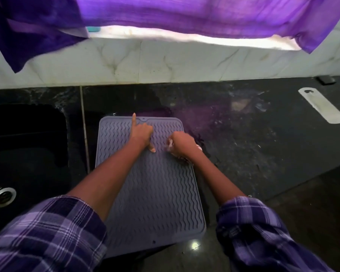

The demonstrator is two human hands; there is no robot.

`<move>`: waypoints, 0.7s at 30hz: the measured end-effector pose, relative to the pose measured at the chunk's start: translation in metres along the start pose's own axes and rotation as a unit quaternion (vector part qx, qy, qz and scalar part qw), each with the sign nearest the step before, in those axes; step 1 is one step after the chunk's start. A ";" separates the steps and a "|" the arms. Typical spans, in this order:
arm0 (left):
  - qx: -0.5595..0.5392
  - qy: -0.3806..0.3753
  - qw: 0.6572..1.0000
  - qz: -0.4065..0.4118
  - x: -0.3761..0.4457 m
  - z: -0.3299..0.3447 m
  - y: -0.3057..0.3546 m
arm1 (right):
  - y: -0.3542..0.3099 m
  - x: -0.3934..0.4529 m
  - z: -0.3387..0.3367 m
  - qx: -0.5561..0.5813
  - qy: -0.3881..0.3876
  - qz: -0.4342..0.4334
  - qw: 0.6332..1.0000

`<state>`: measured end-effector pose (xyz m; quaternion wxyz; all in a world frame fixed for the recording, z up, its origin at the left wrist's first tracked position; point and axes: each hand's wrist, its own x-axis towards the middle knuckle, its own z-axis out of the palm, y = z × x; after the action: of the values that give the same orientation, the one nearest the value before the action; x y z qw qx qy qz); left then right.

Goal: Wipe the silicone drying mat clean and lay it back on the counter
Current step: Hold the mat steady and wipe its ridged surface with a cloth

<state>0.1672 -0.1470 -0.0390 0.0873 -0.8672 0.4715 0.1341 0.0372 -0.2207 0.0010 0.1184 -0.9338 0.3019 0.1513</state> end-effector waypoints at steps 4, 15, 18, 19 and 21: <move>0.005 -0.006 1.000 -0.005 0.000 0.003 0.000 | -0.010 -0.004 0.029 -0.034 0.079 -0.019 0.996; 0.075 -0.004 0.997 -0.003 -0.020 0.001 0.007 | -0.011 -0.113 0.042 -0.031 -0.169 -0.035 0.984; 0.109 0.036 0.993 0.026 -0.049 0.011 0.021 | -0.017 -0.089 0.019 0.007 -0.103 -0.022 0.994; 0.091 0.032 0.995 0.027 -0.060 0.015 0.025 | -0.019 -0.081 0.017 0.027 -0.047 -0.012 0.998; 0.055 0.008 0.998 0.010 -0.081 0.025 0.032 | -0.025 -0.074 0.023 0.023 0.044 0.006 0.999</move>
<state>0.0942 -0.0928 -0.0381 0.1305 -0.8575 0.4871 0.1020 -0.0097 -0.1549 0.0093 0.1256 -0.9349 0.3155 0.1035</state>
